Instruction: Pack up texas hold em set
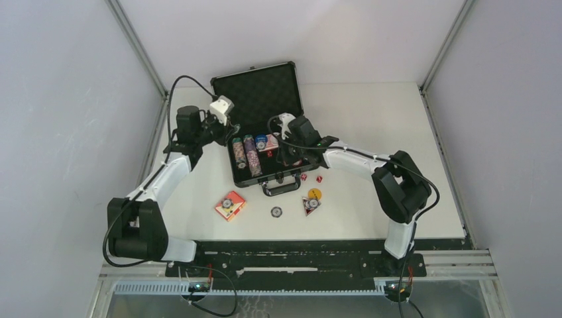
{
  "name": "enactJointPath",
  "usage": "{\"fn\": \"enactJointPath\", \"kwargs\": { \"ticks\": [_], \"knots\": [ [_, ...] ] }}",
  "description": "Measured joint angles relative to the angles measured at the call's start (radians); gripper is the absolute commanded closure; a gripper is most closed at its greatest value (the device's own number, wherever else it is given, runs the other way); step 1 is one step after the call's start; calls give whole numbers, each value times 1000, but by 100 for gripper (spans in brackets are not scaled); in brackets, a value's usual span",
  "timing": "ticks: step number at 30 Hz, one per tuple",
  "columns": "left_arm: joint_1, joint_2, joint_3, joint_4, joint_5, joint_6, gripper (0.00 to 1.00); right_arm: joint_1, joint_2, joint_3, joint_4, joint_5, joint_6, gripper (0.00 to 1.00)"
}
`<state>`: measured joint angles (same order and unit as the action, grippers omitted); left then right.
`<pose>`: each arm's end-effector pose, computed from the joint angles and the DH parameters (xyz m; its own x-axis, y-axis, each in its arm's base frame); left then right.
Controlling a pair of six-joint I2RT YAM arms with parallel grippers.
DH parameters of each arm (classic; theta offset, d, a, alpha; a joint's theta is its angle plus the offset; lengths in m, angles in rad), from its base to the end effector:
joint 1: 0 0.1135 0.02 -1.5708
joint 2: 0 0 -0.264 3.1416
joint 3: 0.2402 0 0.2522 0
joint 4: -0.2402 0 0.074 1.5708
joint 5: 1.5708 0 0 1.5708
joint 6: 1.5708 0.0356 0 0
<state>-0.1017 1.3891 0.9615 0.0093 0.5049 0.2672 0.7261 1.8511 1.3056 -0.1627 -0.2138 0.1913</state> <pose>0.3128 -0.0492 0.2835 -0.2502 0.2578 -0.9332 0.6165 0.7856 0.0518 0.3062 0.2820 0.2206 -0.6238 -0.3054 -0.7194 -0.6628 0.6945 0.2799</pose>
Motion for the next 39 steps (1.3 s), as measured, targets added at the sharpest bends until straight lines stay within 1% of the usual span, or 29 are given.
{"fn": "enactJointPath", "kwargs": {
  "ticks": [3,5,6,8,10,13,17,21,25,29,35,39],
  "knots": [
    [-8,-3,0,-33,5,47,100,-18,-20,-52,-2,32,28,78],
    [-8,1,0,-58,10,66,100,-30,-40,-85,-11,66,60,64],
    [-8,5,0,-68,17,74,100,-39,-55,-107,-12,84,78,59],
    [-8,13,0,-80,28,80,100,-57,-89,-147,-13,126,98,53],
    [-10,25,2,-83,36,82,100,-88,-119,-169,-21,175,103,52],
    [-12,37,3,-84,49,82,100,-146,-140,-172,-20,231,102,56],
    [-14,40,3,-83,50,82,100,-215,-142,-172,-24,256,92,64],
    [-14,40,3,-80,52,81,100,-269,-137,-172,-27,265,83,65],
    [-14,40,3,-77,58,79,100,-297,-105,-172,-28,262,82,65],
    [-14,42,3,-70,69,73,100,-293,-72,-172,-33,248,82,65],
    [-14,45,3,-70,75,73,100,-291,-69,-187,-29,238,75,64],
    [-14,46,3,-70,75,72,100,-291,-71,-191,-26,241,69,57]
  ]
}}
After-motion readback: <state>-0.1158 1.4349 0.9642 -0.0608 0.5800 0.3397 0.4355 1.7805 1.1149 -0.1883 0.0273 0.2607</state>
